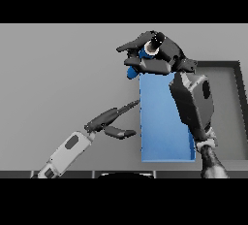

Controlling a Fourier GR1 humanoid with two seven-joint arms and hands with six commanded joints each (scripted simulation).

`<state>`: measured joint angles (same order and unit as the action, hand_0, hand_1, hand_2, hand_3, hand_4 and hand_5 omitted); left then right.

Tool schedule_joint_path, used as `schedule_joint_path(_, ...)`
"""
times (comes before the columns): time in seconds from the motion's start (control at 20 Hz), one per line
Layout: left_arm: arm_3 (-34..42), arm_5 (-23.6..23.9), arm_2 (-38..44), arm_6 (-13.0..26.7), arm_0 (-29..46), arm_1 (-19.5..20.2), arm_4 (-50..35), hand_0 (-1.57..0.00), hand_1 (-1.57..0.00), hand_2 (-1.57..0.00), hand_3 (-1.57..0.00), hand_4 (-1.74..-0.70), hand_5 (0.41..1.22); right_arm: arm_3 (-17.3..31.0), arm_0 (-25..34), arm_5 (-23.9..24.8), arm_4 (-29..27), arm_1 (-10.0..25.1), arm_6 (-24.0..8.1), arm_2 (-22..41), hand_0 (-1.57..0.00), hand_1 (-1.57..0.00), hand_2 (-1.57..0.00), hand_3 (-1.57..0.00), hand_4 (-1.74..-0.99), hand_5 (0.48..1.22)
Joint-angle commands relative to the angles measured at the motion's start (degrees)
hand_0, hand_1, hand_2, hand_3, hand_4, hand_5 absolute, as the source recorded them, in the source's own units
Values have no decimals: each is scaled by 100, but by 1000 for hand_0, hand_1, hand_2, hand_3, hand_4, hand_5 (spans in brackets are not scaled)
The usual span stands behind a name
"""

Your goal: Pick up the blue pipe and place it into the blue bin.

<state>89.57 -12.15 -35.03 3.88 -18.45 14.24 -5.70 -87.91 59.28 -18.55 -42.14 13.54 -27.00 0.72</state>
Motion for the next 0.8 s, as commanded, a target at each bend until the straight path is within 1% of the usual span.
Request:
schedule_joint_path(0.0, -11, -28, 10, 100, -36, 21, -19, 1, 1, 1, 1, -850, 484, 212, 17, -59, 156, 85, 108, -103, -1571, -1571, -1571, -1571, -1498, 1221)
schedule_joint_path(0.05, 15, 17, -39, 83, 5, 1, 55, 1, 1, 1, 1, -844, 481, 533, 93, -60, 358, 210, 132, -227, -1571, -1571, -1571, -1571, -1498, 1221)
schedule_joint_path(0.1, 24, 13, -2, 107, -27, 14, 23, 1, 1, 1, 1, -841, 477, 818, 162, -1, 495, 294, 89, -351, -1571, -1571, -1571, -1571, -1498, 1221)
schedule_joint_path(0.15, 10, 36, 11, 114, -45, 48, 70, 1, 1, 1, 1, -835, 474, 1100, 86, -18, 645, 354, 112, -442, -1571, -1571, -1571, -1571, -1498, 1221)
schedule_joint_path(0.25, 32, 120, 14, 144, -22, 47, 133, 1, 1, 1, 1, -827, 467, 1489, -65, -54, 786, 461, -9, -619, -1571, -1571, -1571, -1571, -1499, 1221)
schedule_joint_path(0.3, 53, 97, 36, 93, 23, 82, 93, 1, 1, 1, 1, -829, 465, 1616, -214, -5, 842, 480, -38, -719, -1571, -1571, -1571, -1571, -1499, 1221)
schedule_joint_path(0.35, 48, 90, 42, 154, -25, 61, 75, 1, 1, 1, 1, -827, 463, 1789, -281, 14, 992, 533, -72, -774, -1571, -1571, -1571, -1571, -1499, 1221)
schedule_joint_path(0.5, 101, 104, 86, 58, 16, 137, 77, 1, 1, 1, 1, -828, 462, 2086, -738, 3, 1256, 543, -118, -908, -1571, -1571, -1571, -1571, -1499, 1221)
schedule_joint_path(0.55, 149, 87, 45, 20, 87, 199, 121, 1, 1, 1, 1, -828, 463, 2054, -933, 52, 1329, 525, -206, -919, -1571, -1571, -1571, -1571, -1499, 1221)
schedule_joint_path(0.65, 129, 66, 44, 46, 98, 208, 113, 1, 1, 1, 1, -826, 466, 1869, -1392, 199, 1461, 484, -462, -917, -1571, -1571, -1571, -1571, -1499, 1221)
schedule_joint_path(0.7, 127, 52, 70, 132, 35, 206, 79, 1, 1, 1, 1, -825, 468, 1810, -1592, 263, 1550, 449, -615, -898, -1571, -1571, -1571, -1571, -1499, 1221)
schedule_joint_path(0.75, 107, 52, 53, 132, 36, 180, 86, 1, 1, 1, 1, -828, 469, 1739, -1816, 382, 1608, 446, -793, -902, -1571, -1571, -1571, -1571, -1499, 1221)
